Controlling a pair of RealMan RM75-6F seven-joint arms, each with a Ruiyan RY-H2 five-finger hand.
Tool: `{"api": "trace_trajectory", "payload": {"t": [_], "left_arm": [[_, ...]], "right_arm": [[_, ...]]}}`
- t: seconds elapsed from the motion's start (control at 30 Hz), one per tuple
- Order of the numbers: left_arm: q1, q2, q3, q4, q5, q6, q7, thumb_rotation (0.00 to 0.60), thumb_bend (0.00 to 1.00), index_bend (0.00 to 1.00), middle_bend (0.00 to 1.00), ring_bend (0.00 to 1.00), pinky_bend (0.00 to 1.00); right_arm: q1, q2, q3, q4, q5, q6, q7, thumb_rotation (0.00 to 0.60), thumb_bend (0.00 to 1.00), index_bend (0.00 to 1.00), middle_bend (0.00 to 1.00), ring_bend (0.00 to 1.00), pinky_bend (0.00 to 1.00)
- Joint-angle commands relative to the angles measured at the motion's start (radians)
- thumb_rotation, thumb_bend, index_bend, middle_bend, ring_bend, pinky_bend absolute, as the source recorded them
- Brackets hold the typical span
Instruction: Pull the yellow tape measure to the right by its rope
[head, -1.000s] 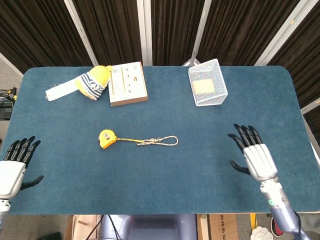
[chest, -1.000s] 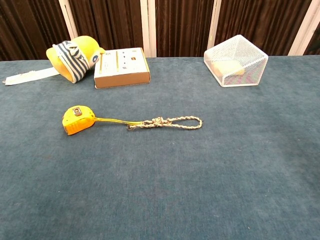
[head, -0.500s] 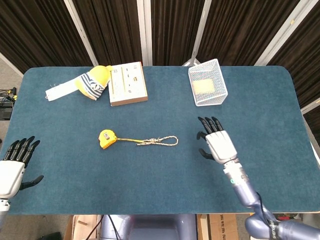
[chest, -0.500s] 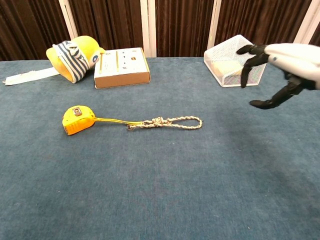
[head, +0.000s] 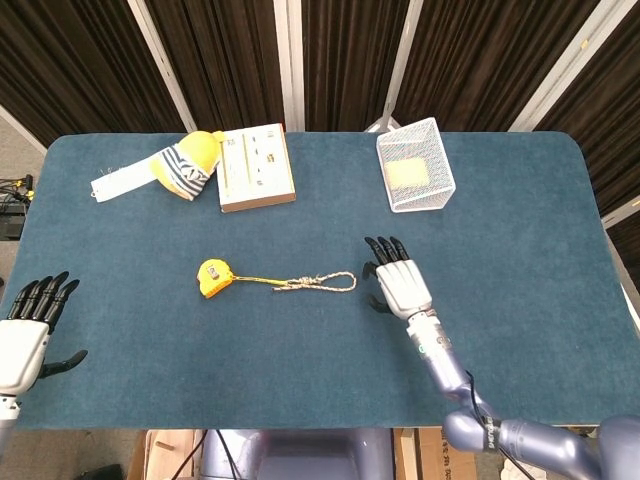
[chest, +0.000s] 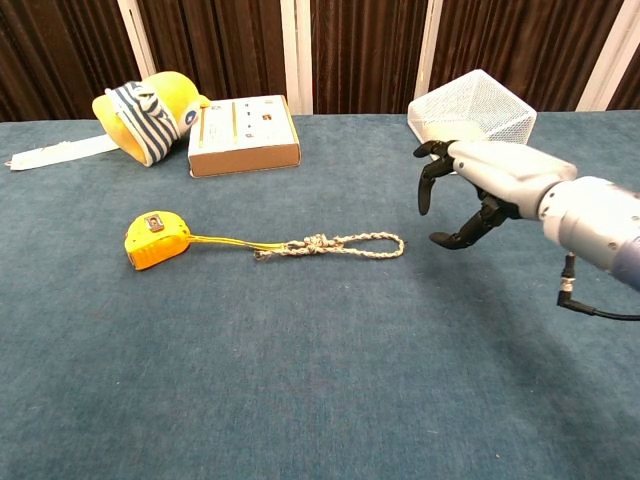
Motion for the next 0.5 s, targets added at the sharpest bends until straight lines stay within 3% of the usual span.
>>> {"api": "trace_trajectory", "payload": {"t": [0.03,0.5], "left_arm": [[-0.002,0.001,0.000,-0.001,-0.004,-0.005,-0.005,0.600,0.00,0.00,0.00,0.00,0.00],[-0.007,0.002,-0.003,-0.004,-0.020,-0.023,-0.017,0.600,0.00,0.00,0.00,0.00,0.00]], "right_arm": [[0.021,-0.041,0.004,0.043,0.022,-0.014,0.014,0.600,0.37,0.49,0.10,0.00,0.00],[0.064,-0.148,0.000,0.165,0.039,-0.028,0.062,0.600,0.39,0.50,0.10,0.00,0.00]]}}
